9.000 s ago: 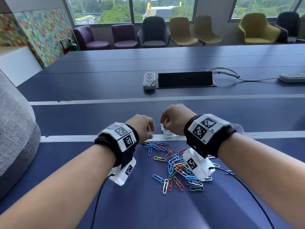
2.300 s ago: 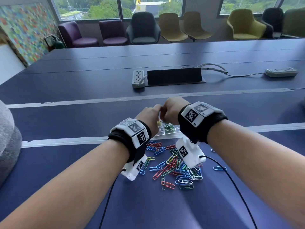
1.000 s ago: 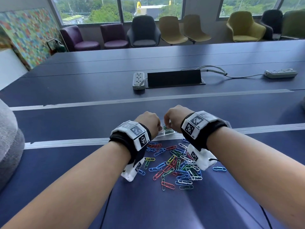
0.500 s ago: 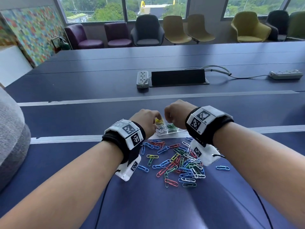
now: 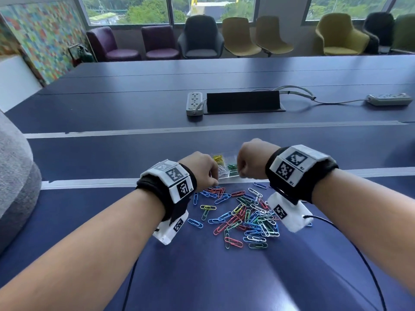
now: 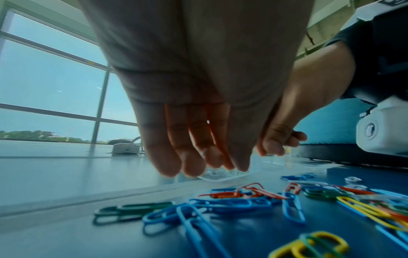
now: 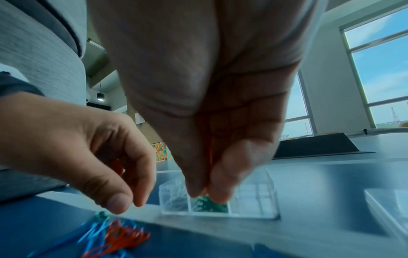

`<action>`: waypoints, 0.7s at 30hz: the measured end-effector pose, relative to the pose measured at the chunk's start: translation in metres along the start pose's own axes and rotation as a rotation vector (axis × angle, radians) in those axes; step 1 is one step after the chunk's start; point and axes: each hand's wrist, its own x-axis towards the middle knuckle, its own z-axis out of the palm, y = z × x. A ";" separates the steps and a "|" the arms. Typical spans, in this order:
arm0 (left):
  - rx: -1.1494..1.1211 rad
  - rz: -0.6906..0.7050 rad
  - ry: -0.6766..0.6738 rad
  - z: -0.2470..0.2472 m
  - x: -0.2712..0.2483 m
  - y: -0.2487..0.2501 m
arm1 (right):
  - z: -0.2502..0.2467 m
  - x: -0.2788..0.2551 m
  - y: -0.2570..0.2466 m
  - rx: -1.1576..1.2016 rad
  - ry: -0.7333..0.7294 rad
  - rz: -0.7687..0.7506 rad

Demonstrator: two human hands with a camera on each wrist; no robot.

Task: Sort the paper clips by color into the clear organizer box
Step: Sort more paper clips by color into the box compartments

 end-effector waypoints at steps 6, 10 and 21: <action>0.032 0.111 -0.091 0.011 -0.002 0.021 | 0.019 -0.015 0.008 -0.066 -0.090 0.048; 0.039 0.179 -0.078 0.017 0.001 0.036 | 0.025 -0.016 0.015 -0.004 -0.064 0.034; 0.125 0.330 -0.150 0.030 0.008 0.074 | 0.004 -0.046 0.063 0.139 -0.050 0.181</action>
